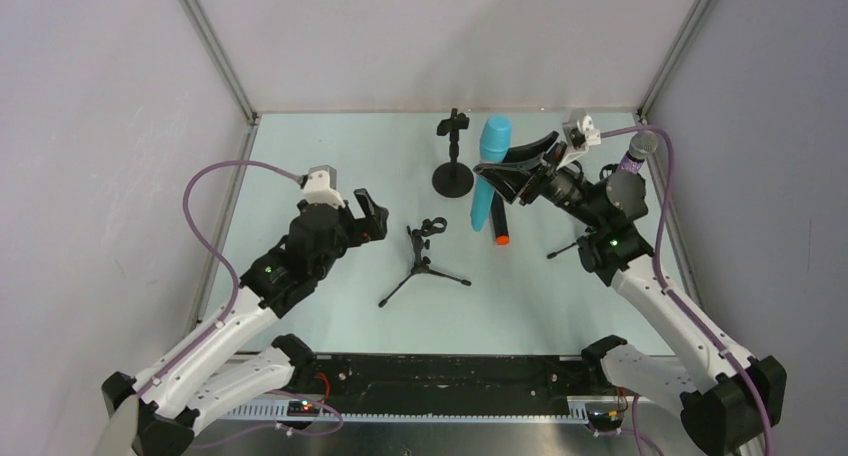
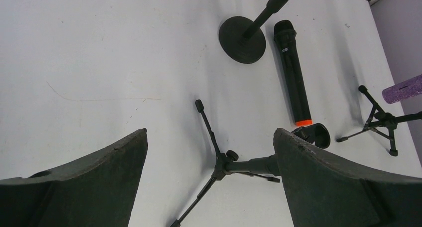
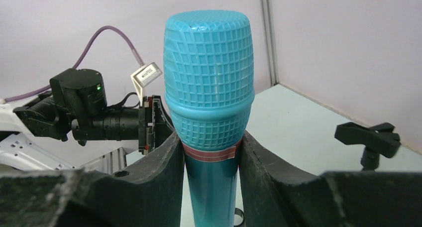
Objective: Attach the microphones to the stand
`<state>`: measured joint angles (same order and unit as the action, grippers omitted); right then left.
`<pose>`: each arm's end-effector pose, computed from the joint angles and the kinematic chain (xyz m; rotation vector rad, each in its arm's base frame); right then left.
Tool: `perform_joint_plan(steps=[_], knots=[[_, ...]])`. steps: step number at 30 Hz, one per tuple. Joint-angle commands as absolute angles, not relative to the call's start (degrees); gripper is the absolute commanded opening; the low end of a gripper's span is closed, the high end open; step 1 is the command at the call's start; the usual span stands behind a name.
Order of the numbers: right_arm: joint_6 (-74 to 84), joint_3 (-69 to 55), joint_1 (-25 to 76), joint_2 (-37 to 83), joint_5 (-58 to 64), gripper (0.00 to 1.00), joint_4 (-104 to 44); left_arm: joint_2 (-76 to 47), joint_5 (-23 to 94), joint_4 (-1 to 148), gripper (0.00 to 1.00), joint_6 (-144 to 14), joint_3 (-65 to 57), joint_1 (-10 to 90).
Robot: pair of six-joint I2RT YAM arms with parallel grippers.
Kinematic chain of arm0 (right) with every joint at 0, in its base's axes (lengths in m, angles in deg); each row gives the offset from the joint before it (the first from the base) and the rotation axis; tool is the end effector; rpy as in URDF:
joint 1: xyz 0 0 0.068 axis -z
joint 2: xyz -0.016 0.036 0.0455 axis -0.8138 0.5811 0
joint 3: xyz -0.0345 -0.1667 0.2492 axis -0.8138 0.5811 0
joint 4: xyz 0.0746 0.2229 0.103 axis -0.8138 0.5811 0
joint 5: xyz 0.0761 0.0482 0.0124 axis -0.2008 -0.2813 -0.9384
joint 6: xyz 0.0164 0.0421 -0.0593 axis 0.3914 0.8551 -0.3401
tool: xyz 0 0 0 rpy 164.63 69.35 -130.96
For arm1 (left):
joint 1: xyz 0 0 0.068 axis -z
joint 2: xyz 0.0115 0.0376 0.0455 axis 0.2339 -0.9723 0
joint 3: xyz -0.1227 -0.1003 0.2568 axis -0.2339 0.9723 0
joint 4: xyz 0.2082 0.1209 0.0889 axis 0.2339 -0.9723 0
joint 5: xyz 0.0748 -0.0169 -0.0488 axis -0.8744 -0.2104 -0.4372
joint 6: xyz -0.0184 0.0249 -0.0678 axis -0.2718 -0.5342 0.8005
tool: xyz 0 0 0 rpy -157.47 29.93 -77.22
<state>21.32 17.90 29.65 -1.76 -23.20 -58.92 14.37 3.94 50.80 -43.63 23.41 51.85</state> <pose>0.1832 0.1228 0.4427 -0.5579 1.1943 1.0638 0.1576 -0.0932 0.3285 -0.1788 1.9438 -0.4357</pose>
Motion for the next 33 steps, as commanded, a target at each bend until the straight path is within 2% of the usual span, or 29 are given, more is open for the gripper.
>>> perform_joint_plan(steps=[1,12,33], knots=[[19.1,18.6,26.9,0.4,-22.7,0.0,-71.8,13.4,4.6,51.9,1.0,-44.0,23.1,51.6],[17.0,18.8,24.2,8.3,-26.0,0.0,-81.9,11.3,5.1,52.1,1.0,-45.5,22.2,51.6],[25.0,18.8,24.2,23.8,-28.9,0.0,-104.0,9.6,6.6,53.3,1.0,-49.9,20.0,51.6]])
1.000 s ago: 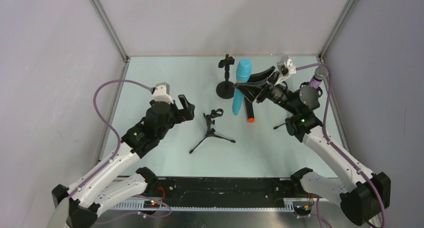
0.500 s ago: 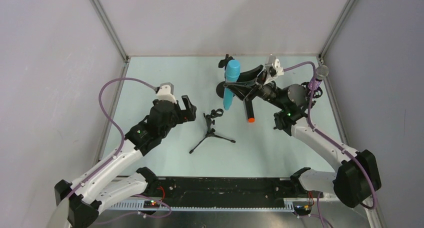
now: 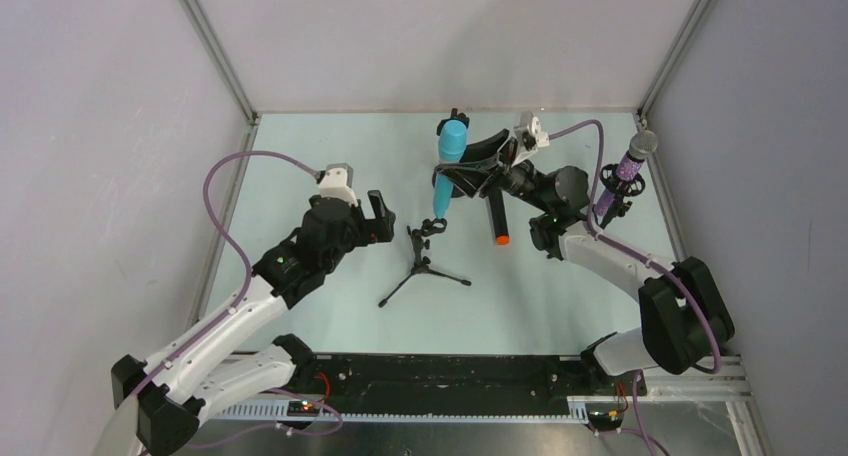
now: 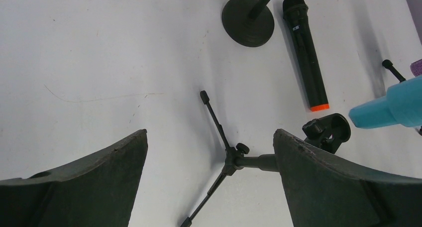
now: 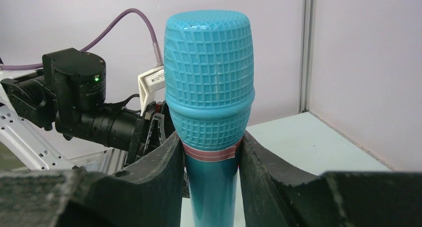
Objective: Attach the microphones to the stand
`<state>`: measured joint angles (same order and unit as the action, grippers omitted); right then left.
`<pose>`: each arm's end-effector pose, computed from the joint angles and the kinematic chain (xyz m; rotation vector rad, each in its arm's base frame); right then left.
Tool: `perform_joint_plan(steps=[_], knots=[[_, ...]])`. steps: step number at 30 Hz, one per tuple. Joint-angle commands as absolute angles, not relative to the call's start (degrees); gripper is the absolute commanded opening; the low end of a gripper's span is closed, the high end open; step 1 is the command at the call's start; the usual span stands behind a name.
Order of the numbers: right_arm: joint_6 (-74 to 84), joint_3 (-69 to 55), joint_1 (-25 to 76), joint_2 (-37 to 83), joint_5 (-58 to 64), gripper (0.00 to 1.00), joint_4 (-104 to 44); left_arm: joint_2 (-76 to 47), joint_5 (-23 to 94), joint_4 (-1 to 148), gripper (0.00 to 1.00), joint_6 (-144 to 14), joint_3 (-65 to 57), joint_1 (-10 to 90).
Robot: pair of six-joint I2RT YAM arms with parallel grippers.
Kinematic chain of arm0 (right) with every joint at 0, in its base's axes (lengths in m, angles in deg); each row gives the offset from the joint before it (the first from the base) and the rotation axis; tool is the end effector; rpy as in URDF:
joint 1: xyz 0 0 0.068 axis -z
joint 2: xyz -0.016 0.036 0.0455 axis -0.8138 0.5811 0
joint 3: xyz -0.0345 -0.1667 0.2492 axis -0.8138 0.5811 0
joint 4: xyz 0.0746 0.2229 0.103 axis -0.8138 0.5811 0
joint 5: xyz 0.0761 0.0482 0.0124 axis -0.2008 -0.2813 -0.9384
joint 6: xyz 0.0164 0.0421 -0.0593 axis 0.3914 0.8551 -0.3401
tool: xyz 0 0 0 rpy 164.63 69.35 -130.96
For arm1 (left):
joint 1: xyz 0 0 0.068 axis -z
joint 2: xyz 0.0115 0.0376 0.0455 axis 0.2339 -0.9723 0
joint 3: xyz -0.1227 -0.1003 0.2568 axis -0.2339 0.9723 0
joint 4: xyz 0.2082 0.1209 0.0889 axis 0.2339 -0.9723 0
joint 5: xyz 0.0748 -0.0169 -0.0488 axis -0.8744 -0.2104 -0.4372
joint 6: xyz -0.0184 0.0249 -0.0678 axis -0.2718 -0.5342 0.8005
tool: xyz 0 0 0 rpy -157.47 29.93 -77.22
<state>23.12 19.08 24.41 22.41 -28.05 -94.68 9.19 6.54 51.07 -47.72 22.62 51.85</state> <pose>0.2497 0.1894 0.3985 -0.6957 0.9896 1.1819 0.1719 -0.1079 0.3181 -0.0634 2.0209 -0.3874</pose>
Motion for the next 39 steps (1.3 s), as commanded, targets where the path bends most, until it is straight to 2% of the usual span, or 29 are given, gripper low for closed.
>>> perform_joint_plan(steps=[1,39], knots=[[25.2,18.8,24.2,24.2,-29.1,0.0,-104.4,9.7,6.6,53.3,1.0,-50.1,19.9,51.6],[22.1,27.4,24.5,27.1,-31.8,0.0,-102.7,11.4,6.6,53.5,1.0,-49.7,20.8,51.5]])
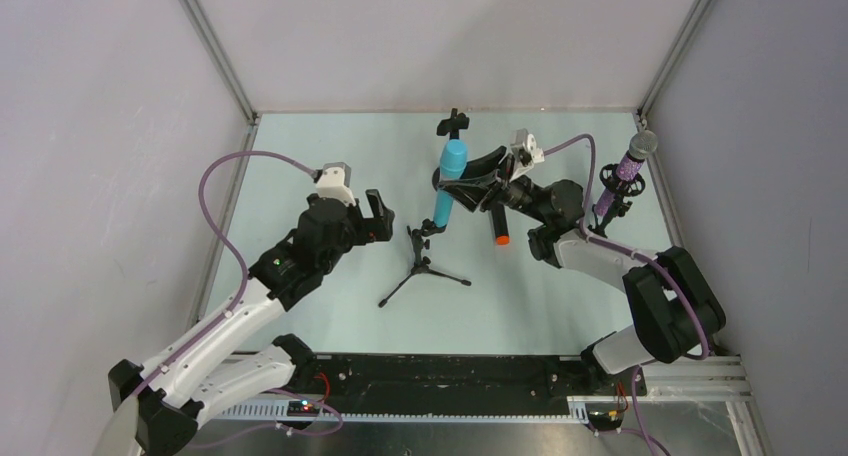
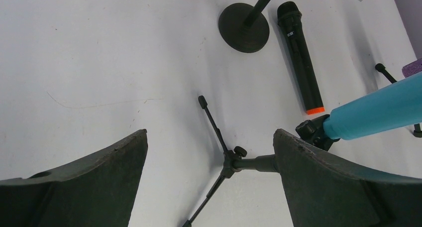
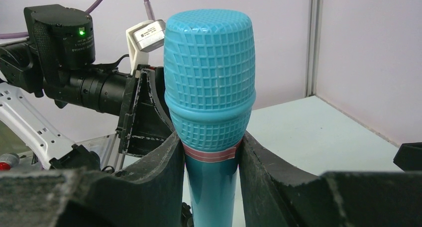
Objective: Attach the microphones to the stand
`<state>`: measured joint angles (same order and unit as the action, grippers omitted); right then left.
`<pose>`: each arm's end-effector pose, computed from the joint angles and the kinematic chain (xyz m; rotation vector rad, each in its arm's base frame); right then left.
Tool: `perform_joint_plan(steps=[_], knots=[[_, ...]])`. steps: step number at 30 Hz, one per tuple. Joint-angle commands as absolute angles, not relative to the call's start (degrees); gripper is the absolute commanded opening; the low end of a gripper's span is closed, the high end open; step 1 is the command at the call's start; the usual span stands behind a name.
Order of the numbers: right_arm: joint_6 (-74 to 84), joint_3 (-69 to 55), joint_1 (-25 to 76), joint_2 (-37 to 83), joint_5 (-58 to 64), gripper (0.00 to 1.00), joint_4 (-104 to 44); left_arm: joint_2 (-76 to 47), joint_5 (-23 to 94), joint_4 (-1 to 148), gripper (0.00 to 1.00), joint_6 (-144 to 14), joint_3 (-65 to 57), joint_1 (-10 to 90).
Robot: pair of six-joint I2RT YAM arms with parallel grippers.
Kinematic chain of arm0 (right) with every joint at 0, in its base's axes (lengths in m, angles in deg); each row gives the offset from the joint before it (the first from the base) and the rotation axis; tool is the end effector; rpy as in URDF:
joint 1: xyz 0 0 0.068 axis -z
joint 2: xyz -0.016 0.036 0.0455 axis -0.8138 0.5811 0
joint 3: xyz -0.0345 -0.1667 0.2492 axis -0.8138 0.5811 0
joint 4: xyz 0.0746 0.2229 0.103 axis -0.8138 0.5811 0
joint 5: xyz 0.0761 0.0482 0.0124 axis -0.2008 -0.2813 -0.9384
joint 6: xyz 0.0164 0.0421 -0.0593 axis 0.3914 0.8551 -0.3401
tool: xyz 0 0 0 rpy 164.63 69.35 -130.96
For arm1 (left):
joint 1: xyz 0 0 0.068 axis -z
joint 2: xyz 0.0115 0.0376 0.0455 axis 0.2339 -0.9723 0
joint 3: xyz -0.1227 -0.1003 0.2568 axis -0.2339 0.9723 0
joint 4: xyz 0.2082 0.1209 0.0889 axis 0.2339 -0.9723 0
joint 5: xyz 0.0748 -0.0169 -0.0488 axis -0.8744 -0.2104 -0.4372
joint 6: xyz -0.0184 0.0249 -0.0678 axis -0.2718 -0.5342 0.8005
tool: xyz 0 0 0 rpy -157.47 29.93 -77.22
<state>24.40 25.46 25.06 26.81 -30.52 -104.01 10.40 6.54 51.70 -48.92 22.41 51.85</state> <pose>0.2551 0.1908 0.3549 -0.7205 1.0239 1.2139 0.1690 -0.1056 0.3246 -0.0505 1.9882 -0.3951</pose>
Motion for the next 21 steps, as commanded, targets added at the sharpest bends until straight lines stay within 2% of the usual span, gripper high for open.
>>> perform_joint_plan(steps=[1,21], knots=[[21.2,27.9,24.4,27.1,-31.8,0.0,-102.3,11.4,6.6,53.5,1.0,-49.7,20.8,51.5],[14.8,32.1,22.1,27.1,-30.9,0.0,-95.8,12.3,6.7,53.5,1.0,-48.8,21.3,51.6]])
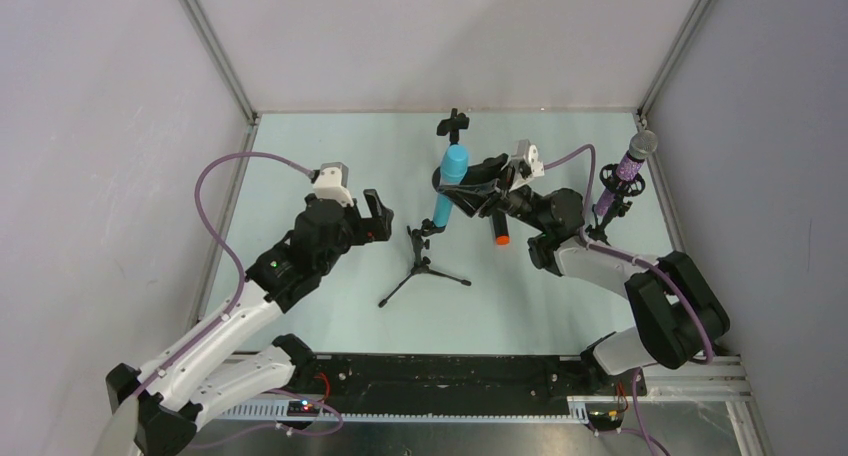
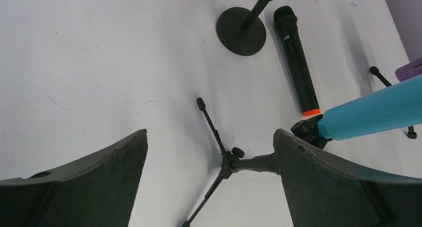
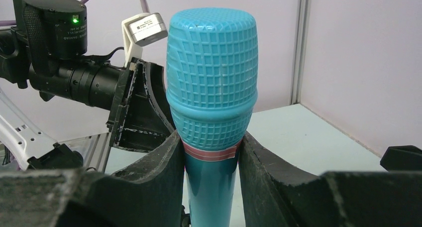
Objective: Attach the microphones to the stand
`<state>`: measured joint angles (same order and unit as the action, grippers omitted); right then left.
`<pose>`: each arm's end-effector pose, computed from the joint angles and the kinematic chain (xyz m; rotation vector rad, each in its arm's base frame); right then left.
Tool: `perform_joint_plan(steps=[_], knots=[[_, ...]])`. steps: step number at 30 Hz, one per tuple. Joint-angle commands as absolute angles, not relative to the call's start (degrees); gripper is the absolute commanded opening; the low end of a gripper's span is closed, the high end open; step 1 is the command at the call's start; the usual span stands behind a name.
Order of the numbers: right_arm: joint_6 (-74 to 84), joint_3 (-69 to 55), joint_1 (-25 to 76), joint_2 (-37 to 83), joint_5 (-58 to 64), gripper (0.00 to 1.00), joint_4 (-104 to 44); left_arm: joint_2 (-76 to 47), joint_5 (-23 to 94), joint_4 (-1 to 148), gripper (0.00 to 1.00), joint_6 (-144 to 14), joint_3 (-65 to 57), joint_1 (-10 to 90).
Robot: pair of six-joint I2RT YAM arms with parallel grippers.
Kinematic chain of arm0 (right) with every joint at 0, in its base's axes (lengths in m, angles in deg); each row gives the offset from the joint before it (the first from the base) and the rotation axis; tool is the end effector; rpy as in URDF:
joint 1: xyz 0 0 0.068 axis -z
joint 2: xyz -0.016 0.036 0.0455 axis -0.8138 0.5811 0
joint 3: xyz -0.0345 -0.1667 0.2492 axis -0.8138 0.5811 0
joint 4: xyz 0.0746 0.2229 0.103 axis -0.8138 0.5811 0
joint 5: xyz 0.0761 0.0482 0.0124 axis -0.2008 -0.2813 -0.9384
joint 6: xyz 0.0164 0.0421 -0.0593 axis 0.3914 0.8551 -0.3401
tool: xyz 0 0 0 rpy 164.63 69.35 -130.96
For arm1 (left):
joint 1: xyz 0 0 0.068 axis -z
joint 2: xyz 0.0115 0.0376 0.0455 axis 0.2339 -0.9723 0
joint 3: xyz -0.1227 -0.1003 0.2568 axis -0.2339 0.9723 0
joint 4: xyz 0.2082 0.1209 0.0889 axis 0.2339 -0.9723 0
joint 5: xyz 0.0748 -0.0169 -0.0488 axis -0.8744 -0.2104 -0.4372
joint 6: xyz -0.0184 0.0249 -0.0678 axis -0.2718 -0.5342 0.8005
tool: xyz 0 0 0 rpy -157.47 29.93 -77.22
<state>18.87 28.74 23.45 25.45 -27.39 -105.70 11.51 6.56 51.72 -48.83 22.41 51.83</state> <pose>0.2435 0.1911 0.3476 -0.7239 0.9840 1.1322 0.1658 -0.1030 0.3280 -0.0567 1.9707 -0.4076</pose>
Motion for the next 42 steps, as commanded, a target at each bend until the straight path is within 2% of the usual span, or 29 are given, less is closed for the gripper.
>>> perform_joint_plan(steps=[1,27,42], knots=[[14.3,32.4,22.1,27.0,-30.8,0.0,-95.5,12.3,6.7,53.5,1.0,-48.8,21.3,51.6],[9.4,36.3,19.2,26.4,-27.7,0.0,-86.2,14.0,6.9,53.5,1.0,-48.2,21.4,51.6],[7.4,39.6,16.9,27.2,-21.0,0.0,-84.1,15.0,7.1,53.9,1.0,-48.3,21.7,51.6]])
